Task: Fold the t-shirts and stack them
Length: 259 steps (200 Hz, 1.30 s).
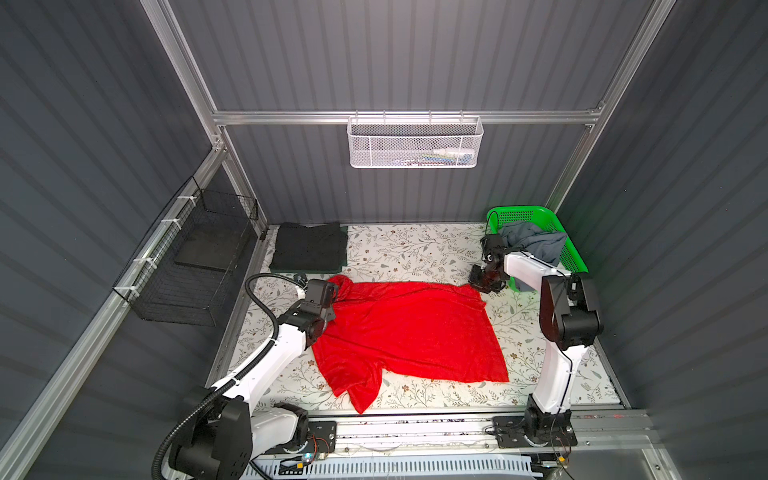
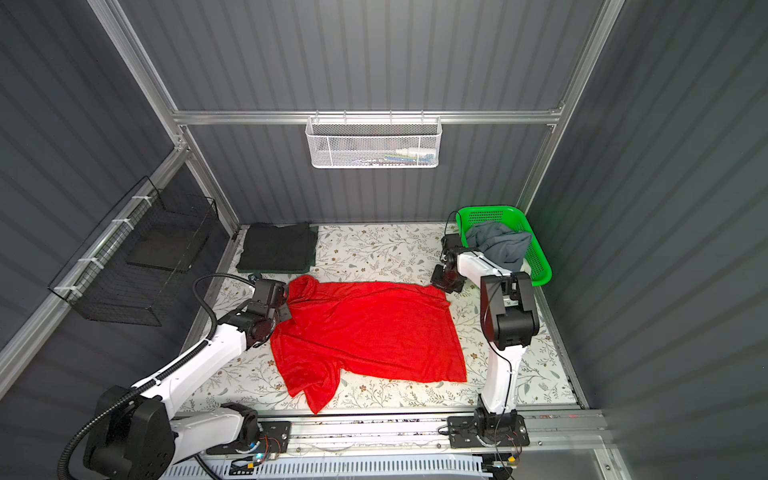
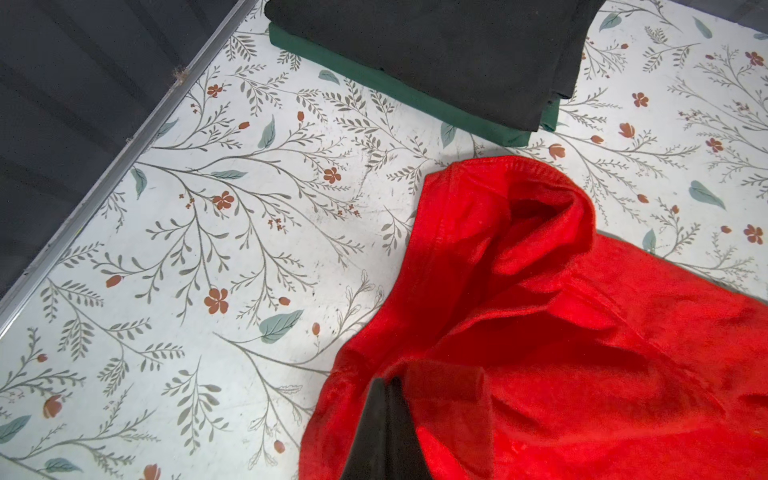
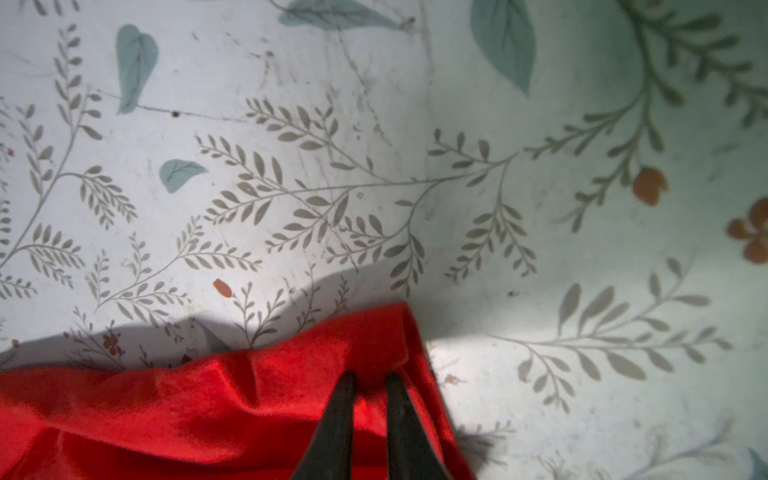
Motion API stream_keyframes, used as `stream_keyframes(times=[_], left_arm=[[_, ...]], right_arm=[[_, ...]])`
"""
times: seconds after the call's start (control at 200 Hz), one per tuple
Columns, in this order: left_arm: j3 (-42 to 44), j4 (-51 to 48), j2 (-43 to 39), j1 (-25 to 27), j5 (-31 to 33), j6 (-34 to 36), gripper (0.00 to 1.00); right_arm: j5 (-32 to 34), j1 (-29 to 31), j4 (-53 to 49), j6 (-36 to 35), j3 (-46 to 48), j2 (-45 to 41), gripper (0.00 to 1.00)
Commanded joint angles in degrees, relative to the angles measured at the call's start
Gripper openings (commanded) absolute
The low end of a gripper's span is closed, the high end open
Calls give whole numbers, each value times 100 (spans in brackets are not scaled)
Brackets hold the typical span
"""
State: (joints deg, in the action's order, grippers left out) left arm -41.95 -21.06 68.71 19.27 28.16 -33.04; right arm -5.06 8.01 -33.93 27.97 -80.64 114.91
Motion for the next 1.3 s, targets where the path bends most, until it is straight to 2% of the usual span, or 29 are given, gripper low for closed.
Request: stream_keyframes(times=[0.0, 0.08, 0.38, 0.635, 0.86, 1.146, 1.216, 1.291], left_arm=[[-15, 1, 11, -55, -62, 109, 0], [-3, -5, 12, -55, -65, 116, 0], [-22, -63, 34, -89, 5, 126, 0], [12, -82, -12, -107, 75, 113, 0], [27, -137, -34, -134, 185, 130, 0], [-56, -160, 2, -134, -168, 89, 0], [-100, -170, 27, -134, -353, 87, 0], [-131, -167, 57, -134, -482, 86, 1]], right_arm=[[86, 22, -131, -41, -74, 152, 7], [118, 17, -154, -65, -108, 177, 0], [254, -60, -183, -80, -288, 46, 0], [383, -280, -398, 86, -879, 155, 0], [186, -405, -553, 74, -1391, 444, 0], [-230, -419, -674, -13, -1740, 718, 0], [-296, -423, -670, -22, -1683, 647, 38], [-241, -431, -602, 15, -1495, 431, 62]])
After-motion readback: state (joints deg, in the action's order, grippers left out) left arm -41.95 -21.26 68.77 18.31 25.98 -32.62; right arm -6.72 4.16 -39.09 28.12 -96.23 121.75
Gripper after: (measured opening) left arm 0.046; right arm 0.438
